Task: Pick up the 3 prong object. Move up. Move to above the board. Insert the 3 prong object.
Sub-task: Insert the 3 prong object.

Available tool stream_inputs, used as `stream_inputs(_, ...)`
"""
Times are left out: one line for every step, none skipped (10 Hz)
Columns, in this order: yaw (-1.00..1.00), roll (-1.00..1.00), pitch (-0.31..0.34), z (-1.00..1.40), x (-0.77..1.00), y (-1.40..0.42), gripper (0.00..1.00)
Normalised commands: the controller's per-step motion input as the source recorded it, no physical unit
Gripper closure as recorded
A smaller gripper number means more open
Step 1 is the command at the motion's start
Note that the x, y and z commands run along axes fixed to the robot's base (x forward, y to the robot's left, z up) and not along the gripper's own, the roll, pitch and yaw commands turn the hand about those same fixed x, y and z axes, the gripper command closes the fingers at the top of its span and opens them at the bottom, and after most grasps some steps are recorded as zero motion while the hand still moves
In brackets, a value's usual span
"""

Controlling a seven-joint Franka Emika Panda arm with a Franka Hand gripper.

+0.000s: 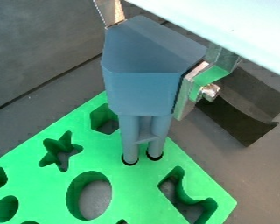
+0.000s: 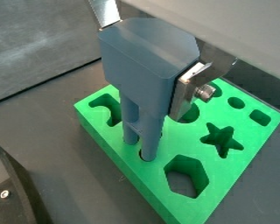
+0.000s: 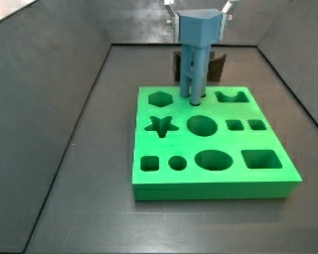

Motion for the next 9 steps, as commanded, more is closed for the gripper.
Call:
stream_inputs(0.00,0.04,-0.014,-0.12,0.00,0.00,1.00)
stream_inputs(-0.06,0.05,-0.037,-0.17,0.00,-0.06,1.00)
stream_inputs(-0.14,0.06,-0.040,-0.17,-0.02,-0.13,1.00)
stream_inputs(-0.11,0.03,-0.020,-0.09,0.00,-0.13,1.00)
stream_inputs(-0.01,0.03,-0.004,-0.04,0.00,-0.22,1.00)
stream_inputs(0.00,0.09,-0.004,-0.16,0.01,-0.17,1.00)
stream_inputs(0.00,0.21,-0.017,-0.32,0.00,-0.15,1.00)
stream_inputs(0.01,0.24,-0.011,-0.28,0.00,-0.14,1.00)
stream_inputs(0.07,0.32,-0.037,-0.49,0.00,-0.11,1.00)
